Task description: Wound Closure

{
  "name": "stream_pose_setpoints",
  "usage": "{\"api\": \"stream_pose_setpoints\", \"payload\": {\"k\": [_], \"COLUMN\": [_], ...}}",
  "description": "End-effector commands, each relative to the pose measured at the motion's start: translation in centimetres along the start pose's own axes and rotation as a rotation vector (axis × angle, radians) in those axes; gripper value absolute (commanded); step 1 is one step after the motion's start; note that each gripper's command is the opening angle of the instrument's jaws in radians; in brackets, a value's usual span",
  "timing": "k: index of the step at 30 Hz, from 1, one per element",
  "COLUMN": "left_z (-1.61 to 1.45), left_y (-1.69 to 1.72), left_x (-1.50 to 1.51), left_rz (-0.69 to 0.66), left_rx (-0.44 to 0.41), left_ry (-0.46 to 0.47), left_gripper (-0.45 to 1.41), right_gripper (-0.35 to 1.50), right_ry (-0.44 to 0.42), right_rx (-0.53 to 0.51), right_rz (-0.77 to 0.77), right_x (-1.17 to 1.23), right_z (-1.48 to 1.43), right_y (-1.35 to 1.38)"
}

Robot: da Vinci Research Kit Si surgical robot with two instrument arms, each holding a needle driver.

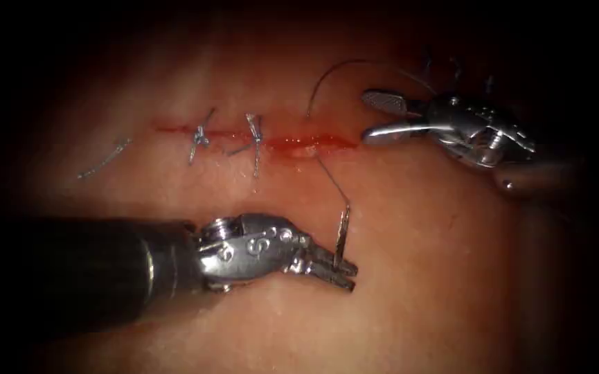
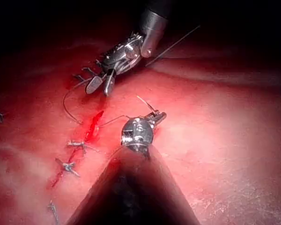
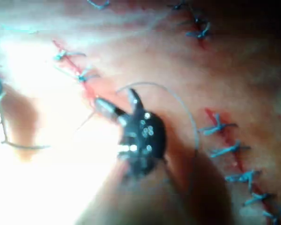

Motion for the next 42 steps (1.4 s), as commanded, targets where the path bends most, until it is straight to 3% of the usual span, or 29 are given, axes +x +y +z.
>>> {"api": "stream_pose_setpoints", "payload": {"k": [1, 5, 8, 13, 16, 21, 32, 42], "left_z": [0.02, -0.17, -0.32, -0.56, -0.70, -0.83, -0.61, -0.13], "left_y": [-0.09, -0.25, -0.37, -0.56, -0.70, -0.93, -0.75, -0.53], "left_x": [0.01, 0.04, 0.07, 0.26, 0.49, 0.85, 0.72, 0.07], "left_rz": [0.035, 0.090, 0.127, 0.187, 0.228, 0.275, 0.391, 0.614], "left_rx": [0.036, 0.126, 0.189, 0.251, 0.277, 0.305, 0.307, 0.360], "left_ry": [-0.013, -0.060, -0.081, -0.107, -0.053, -0.006, -0.018, -0.142], "left_gripper": [-0.45, -0.45, -0.45, -0.45, -0.45, -0.45, -0.45, -0.45], "right_gripper": [0.91, 0.81, 0.69, 0.51, 0.41, 0.42, 0.47, 0.59], "right_ry": [0.001, -0.002, 0.005, 0.019, 0.025, 0.078, 0.098, 0.109], "right_rx": [0.007, 0.018, -0.011, 0.001, 0.004, 0.018, -0.019, 0.024], "right_rz": [0.025, 0.039, 0.052, 0.072, 0.171, 0.316, 0.396, 0.513], "right_x": [0.00, 0.01, 0.14, 0.25, 0.22, 0.21, 0.31, 0.36], "right_z": [0.08, -0.02, -0.17, -0.37, -0.39, -0.36, -0.34, -0.18], "right_y": [-0.03, -0.17, -0.22, -0.32, -0.36, -0.36, -0.25, -0.30]}}
